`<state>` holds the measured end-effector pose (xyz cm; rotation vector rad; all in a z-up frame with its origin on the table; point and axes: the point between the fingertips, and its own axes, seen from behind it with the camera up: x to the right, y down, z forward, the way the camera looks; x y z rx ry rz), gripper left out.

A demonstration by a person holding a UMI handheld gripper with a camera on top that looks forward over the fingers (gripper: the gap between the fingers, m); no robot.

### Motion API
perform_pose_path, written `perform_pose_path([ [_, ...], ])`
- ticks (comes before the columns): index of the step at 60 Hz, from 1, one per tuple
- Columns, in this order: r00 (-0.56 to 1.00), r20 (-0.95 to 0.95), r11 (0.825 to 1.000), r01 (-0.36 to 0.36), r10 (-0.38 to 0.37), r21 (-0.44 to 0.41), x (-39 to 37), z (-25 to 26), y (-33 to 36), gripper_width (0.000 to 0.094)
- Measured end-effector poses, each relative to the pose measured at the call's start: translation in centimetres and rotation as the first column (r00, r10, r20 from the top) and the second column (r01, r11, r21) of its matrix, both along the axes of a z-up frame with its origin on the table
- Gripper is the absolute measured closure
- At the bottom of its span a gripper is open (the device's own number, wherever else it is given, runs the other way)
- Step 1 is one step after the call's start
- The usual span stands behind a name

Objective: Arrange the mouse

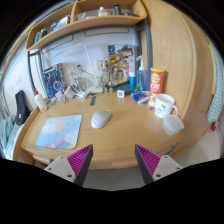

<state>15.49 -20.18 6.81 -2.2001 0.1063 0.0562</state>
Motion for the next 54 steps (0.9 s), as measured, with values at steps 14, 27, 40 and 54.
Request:
perform_pose_path([
  [14,0.999,0.008,0.999,0.037,-0.037,-0.029,-4.4,-3.9,8.6,0.0082],
  [27,0.999,0.035,0.997,0.025,-0.023,-0.075,-5.2,-6.5,15.8,0.0082],
  [40,0.997,0.054,0.993,-0.046,0.052,-0.113,-6.4,-7.0,20.4,0.0086],
  [54,0.987,0.054,0.980,-0.140,0.149,-0.140,-9.1,-7.2,23.1,0.0186],
])
